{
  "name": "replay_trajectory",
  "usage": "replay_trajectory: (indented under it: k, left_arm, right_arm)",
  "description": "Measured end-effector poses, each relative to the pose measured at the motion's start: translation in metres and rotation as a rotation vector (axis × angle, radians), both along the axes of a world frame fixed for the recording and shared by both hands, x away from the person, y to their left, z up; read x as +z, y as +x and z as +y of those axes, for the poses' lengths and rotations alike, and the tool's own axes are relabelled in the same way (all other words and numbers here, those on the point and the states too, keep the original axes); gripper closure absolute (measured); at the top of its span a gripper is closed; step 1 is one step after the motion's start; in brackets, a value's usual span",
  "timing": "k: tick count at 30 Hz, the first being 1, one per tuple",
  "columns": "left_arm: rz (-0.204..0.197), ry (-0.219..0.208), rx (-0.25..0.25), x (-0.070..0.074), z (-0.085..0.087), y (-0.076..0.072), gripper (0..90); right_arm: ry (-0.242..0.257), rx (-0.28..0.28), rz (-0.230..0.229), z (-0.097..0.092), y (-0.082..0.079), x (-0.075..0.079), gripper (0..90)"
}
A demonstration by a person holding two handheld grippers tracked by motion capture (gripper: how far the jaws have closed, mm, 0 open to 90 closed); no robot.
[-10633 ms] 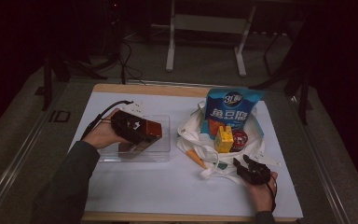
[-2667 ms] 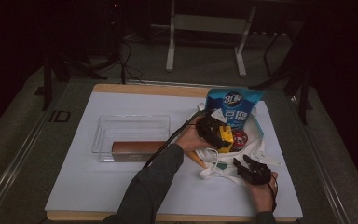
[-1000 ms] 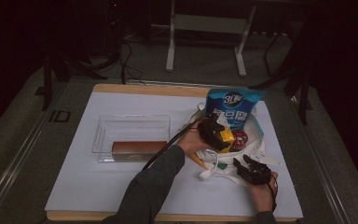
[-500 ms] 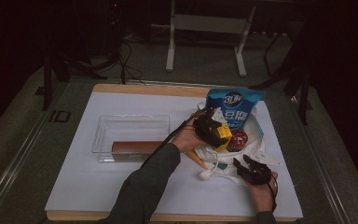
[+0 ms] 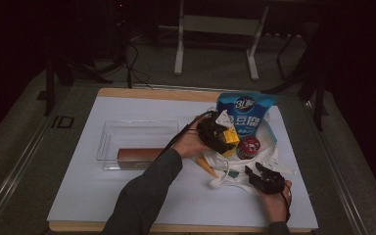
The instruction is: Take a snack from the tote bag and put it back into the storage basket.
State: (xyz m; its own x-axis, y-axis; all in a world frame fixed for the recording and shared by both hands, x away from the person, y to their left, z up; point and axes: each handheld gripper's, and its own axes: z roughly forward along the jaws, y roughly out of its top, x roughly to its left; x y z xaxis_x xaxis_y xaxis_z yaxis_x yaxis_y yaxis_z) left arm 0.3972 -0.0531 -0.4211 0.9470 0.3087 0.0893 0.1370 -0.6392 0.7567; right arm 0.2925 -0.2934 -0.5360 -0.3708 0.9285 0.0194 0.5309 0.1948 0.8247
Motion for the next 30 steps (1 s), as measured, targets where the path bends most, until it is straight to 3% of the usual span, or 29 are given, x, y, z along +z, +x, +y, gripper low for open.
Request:
replay_trajectory:
  k: [30]
  left_arm:
    - [-0.002,-0.088,0.048,0.034,0.058,-0.005,28.6]
  right_arm:
    - [-0.004,-0.001,-0.001,0.000,0.000,0.000,51.8]
